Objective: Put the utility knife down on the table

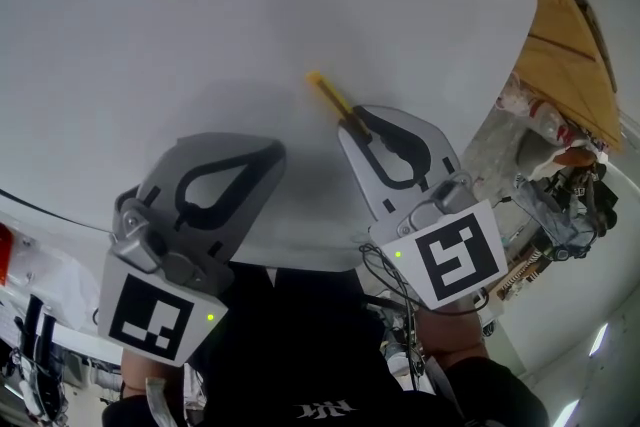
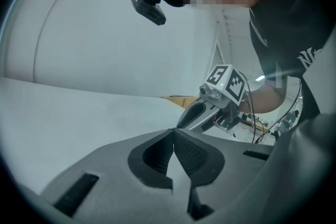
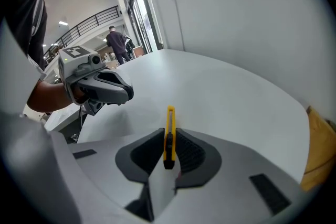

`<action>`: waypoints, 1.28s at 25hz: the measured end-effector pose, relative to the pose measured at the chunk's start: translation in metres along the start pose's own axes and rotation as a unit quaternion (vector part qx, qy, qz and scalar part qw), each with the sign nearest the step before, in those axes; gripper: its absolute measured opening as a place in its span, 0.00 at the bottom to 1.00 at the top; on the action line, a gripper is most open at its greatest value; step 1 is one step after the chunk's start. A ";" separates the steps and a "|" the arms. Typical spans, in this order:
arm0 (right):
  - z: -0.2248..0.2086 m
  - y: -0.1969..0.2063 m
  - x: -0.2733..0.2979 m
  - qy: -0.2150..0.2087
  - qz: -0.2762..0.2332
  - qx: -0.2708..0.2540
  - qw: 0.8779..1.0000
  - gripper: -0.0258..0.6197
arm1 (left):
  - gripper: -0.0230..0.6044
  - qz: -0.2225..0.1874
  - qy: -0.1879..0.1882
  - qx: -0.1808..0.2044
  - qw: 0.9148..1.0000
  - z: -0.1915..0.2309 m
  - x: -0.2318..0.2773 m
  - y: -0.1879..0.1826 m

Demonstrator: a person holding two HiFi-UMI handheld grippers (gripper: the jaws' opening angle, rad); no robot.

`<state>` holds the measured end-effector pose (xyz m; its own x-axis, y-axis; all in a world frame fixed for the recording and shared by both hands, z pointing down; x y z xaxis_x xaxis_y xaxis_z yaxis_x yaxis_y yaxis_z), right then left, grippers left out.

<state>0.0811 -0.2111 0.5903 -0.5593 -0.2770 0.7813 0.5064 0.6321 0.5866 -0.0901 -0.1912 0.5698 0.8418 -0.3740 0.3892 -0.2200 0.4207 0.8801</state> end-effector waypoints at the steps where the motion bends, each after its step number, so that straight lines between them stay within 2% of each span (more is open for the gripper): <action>1: 0.000 0.000 0.000 -0.001 0.003 -0.001 1.000 0.13 | 0.04 0.000 0.000 0.001 1.000 -0.001 0.000 0.000; 21: -0.006 -0.001 0.005 0.009 0.046 -0.023 0.999 0.13 | 0.04 0.002 0.001 0.012 1.000 -0.001 0.009 -0.008; 32: -0.006 0.002 0.005 0.018 0.043 -0.028 0.999 0.13 | 0.04 0.009 -0.005 0.017 1.000 -0.005 0.010 -0.004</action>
<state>0.0831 -0.2156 0.5960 -0.4887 -0.2494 0.8361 0.5878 0.6140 0.5267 -0.0783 -0.1924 0.5685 0.8331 -0.3750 0.4067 -0.2506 0.3995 0.8818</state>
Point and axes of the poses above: the fingertips, and each gripper's own axes: x forward along the fingers, z to its left, y out of its underside, the point moved 8 cm from there along -x, backward along the fingers
